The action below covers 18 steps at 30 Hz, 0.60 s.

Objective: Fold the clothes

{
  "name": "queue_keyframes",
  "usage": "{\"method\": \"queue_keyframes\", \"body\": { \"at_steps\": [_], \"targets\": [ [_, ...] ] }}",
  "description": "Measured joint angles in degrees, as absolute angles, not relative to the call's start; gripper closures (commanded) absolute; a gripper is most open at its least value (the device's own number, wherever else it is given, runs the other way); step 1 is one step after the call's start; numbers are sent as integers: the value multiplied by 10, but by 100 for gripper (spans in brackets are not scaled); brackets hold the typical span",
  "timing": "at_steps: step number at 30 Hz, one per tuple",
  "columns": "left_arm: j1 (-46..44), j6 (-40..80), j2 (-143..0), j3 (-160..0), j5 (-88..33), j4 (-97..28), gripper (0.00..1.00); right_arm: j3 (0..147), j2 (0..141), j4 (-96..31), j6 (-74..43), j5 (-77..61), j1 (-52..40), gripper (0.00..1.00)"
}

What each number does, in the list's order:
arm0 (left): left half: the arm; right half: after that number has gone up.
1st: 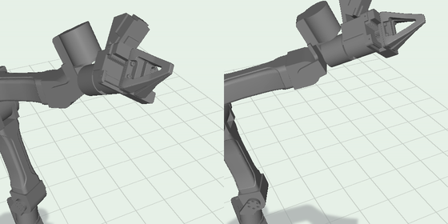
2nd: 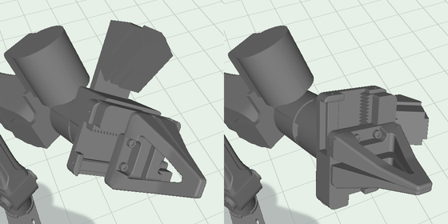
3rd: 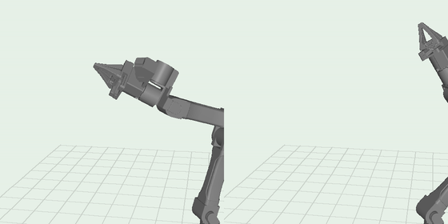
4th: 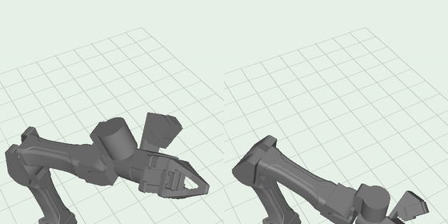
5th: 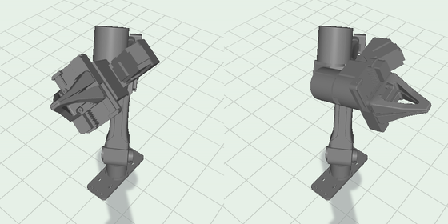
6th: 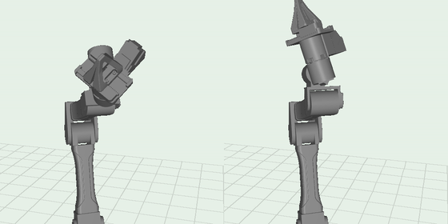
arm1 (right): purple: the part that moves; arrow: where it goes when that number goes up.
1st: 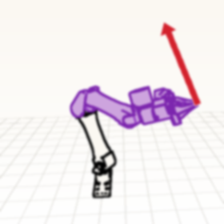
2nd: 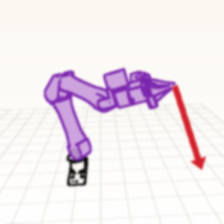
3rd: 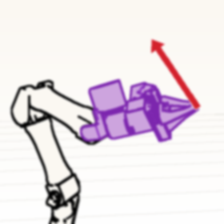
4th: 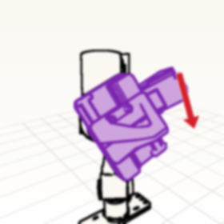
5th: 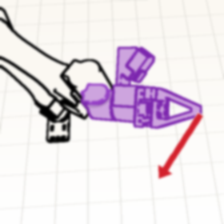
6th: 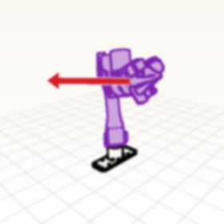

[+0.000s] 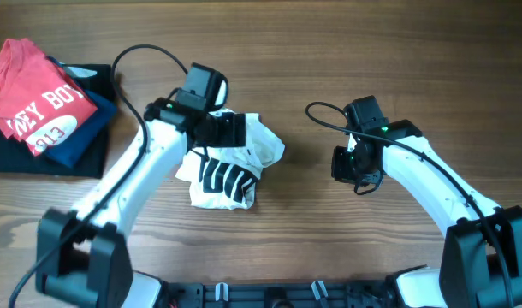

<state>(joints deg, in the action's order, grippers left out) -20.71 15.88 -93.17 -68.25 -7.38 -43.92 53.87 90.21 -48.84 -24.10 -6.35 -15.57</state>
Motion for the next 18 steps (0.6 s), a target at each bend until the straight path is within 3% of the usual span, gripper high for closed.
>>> {"method": "queue_keyframes", "body": {
  "at_steps": [4, 7, 9, 13, 18],
  "targets": [
    [-178, 147, -981, -682, -73, -436, 33, 538, 902, -488, -241, -63, -156, 82],
    [-177, 137, -999, -682, -77, -435, 34, 538, 902, -488, -241, -63, -156, 82],
    [-178, 135, -1002, -682, -81, -434, 31, 539, 902, -488, -241, -63, -156, 82],
    [-179, 130, -1002, -682, -85, -434, 17, 538, 902, -488, -241, -63, -156, 82],
    [-181, 98, -1002, -682, -99, -433, 19, 539, 902, -489, -241, -63, -156, 82]
  ]
}}
